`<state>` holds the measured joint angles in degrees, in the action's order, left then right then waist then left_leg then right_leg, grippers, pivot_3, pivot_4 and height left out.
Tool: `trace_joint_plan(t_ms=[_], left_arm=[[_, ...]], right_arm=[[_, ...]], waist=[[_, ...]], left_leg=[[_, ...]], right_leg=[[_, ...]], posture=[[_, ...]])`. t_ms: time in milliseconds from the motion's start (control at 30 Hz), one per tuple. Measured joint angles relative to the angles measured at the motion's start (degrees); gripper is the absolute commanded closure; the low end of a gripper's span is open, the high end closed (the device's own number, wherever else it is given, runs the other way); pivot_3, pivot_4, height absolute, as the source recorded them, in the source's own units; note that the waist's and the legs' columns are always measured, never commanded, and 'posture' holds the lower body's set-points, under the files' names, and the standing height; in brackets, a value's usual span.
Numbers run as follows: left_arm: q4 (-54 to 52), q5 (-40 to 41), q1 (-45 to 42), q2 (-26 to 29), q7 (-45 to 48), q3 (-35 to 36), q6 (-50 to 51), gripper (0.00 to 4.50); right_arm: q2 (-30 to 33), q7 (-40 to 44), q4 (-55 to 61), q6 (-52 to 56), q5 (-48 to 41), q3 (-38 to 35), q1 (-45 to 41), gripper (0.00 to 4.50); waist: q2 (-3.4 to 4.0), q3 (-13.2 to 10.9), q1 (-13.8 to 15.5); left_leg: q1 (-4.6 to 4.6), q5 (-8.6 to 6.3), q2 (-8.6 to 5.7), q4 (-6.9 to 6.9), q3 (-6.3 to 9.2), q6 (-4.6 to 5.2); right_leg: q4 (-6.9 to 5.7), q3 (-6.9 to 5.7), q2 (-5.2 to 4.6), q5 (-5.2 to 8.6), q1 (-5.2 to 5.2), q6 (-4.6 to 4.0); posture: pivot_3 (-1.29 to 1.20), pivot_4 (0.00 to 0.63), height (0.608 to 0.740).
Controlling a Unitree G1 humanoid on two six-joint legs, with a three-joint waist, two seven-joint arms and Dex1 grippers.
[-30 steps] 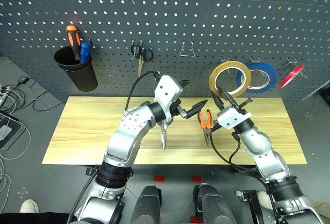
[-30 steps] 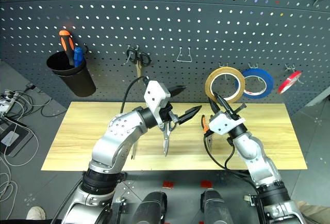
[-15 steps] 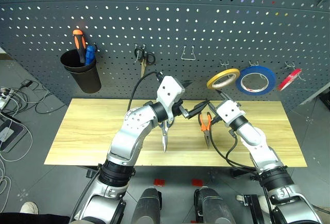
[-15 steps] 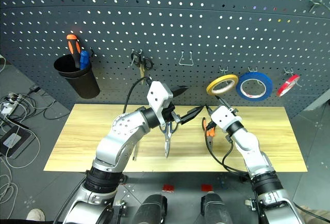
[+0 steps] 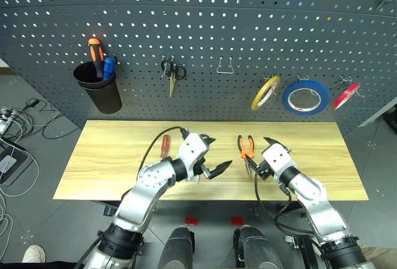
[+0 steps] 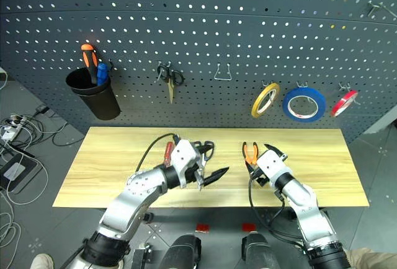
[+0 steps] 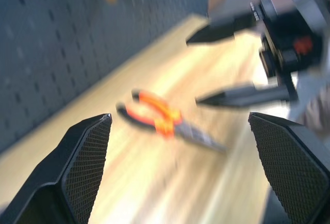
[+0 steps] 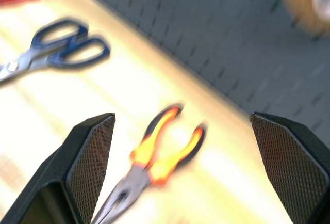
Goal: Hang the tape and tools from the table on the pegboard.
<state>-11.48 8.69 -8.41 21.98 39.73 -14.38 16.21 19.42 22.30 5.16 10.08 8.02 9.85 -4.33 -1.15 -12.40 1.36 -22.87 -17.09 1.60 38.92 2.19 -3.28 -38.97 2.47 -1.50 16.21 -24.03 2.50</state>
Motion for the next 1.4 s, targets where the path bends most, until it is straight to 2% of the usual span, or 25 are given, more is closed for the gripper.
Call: trace_joint_plan(t_ms=[133,267,400,933,1233,1333,1400], left_arm=[[1.17,-1.03,2.86,2.91,1.16,0.21,-3.15,0.00],[1.41,-1.04,2.89,3.50,1.57,1.01,-4.21,0.00],[1.59,-1.00,1.49,3.74,1.58,1.45,-4.18,0.00],[2.56,-1.19,2.52,3.53,-1.54,3.73,-3.87,0.00],[0.50,-1.16,3.30,3.53,-2.77,3.90,-2.75,0.00],[0.50,-1.13,3.29,3.54,-2.85,3.98,-2.66,0.00],[0.50,-1.13,3.28,3.54,-2.86,4.18,-2.66,0.00]], right_arm=[[-5.19,-0.88,2.61,15.36,-0.48,0.62,-2.29,0.04],[-11.42,-5.03,2.20,28.68,-2.53,-2.57,-8.57,0.04],[-13.50,-8.06,-1.78,34.95,-3.47,-5.93,-14.42,0.04],[-14.60,-11.59,-17.05,36.45,-4.73,-6.29,-24.01,0.04],[-14.95,-12.55,-23.55,33.10,-4.71,-6.27,-28.62,0.04],[-14.30,-12.24,-23.83,32.60,-4.68,-6.22,-28.75,0.67],[-13.51,-11.79,-23.78,32.48,-4.68,-5.91,-28.69,1.31]], waist=[[0.11,-0.22,-0.04],[0.23,-0.52,-0.06],[0.29,-1.51,-0.11],[0.35,-5.61,-1.06],[0.38,-6.15,-0.95],[0.38,-6.29,-0.95],[0.37,-6.35,-0.95]], left_leg=[[0.01,-0.07,-0.01,0.02,0.14,0.12],[0.01,-0.08,-0.01,0.03,0.20,0.14],[0.02,-0.08,-0.04,0.03,0.23,0.15],[-0.04,-0.10,0.03,0.00,0.42,0.18],[-0.05,-0.10,0.04,-0.03,0.46,0.18],[-0.05,-0.10,0.04,-0.03,0.46,0.18],[-0.05,-0.10,0.04,-0.03,0.46,0.18]], right_leg=[[0.00,0.00,0.01,0.01,0.01,-0.01],[0.00,-0.01,0.01,0.01,0.01,-0.01],[-0.03,-0.02,0.01,0.00,0.02,-0.01],[-0.11,-0.03,0.08,0.01,-0.10,-0.02],[-0.08,-0.05,0.09,0.01,-0.11,-0.02],[-0.08,-0.05,0.09,0.01,-0.11,-0.02],[-0.07,-0.05,0.08,0.01,-0.11,-0.02]], posture=[[0.09,0.282,0.740],[0.10,0.305,0.740],[0.11,0.328,0.740],[0.17,0.388,0.740],[0.18,0.394,0.740],[0.18,0.391,0.740],[0.18,0.385,0.740]])
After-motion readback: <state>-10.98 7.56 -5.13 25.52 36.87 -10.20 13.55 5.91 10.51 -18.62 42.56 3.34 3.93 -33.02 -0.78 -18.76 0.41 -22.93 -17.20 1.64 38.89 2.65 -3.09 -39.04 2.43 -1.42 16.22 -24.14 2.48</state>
